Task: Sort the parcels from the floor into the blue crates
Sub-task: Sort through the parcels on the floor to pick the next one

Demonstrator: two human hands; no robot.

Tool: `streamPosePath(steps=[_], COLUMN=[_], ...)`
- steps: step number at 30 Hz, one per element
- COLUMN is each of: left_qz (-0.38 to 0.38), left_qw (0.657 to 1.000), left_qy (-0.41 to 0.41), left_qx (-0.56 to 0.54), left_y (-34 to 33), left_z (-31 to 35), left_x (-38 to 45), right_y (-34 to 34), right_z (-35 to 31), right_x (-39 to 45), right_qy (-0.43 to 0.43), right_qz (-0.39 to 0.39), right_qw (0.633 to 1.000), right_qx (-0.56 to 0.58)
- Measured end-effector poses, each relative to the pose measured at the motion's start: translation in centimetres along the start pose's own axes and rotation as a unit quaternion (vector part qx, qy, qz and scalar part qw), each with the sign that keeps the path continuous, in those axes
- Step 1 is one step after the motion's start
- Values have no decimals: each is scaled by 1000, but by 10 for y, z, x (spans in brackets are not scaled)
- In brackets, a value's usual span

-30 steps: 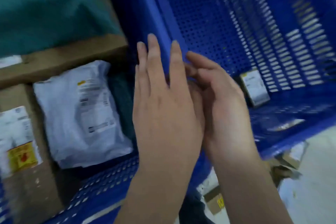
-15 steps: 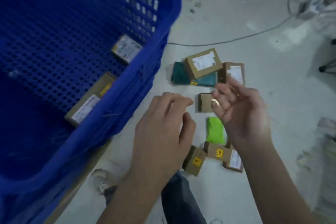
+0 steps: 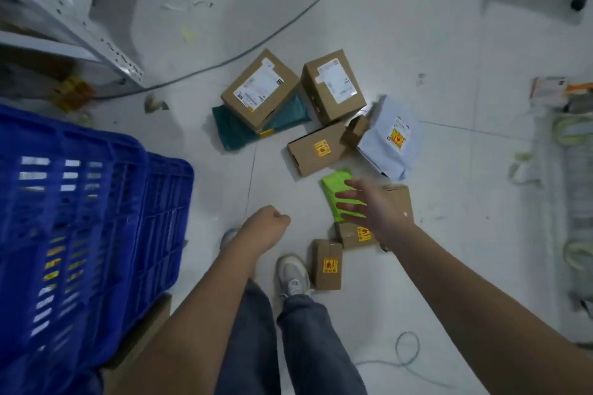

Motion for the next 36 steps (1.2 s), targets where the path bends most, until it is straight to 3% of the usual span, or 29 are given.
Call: streamPosePath(steps=[5,12,19,23,29,32,36], left_qz=[8,35,56,84,122,108,48], left_qw=[994,993,985,991,990,990,993], left_qy=[100,97,47,-7,0,-35,-15], left_qx=[-38,49,154,101,-75,-81,-106], left_y=[22,96,178,228,258,256,245], left_z=[-32,-28,-8,9,17,10,-10], left_x=[45,88,179,249,340,369,380], right_y=[2,-31,-101,-134,-163,-168,-167], right_z=[1,-43,-111,-146,-184,-191,-193], right_x=[22,55,104,162,260,293,313], right_qy=[-48,-83,-85,-74,-95,-111,-114], right_qz=[32,70,55,43,69,69,57], right_qw=[997,991,990,990,990,989,990], right_qx=[-57,-84,-94,-110,-79,-62,-58])
Point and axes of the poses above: each hand's wrist, its own x-axis towards the middle knuckle, its own y-axis out of the back of the hand, z = x × y, the point moved 1 cm from there along x, towards the middle knuckle, and after that the axes turned 13 degrees about -y, right-handed, at the moved point
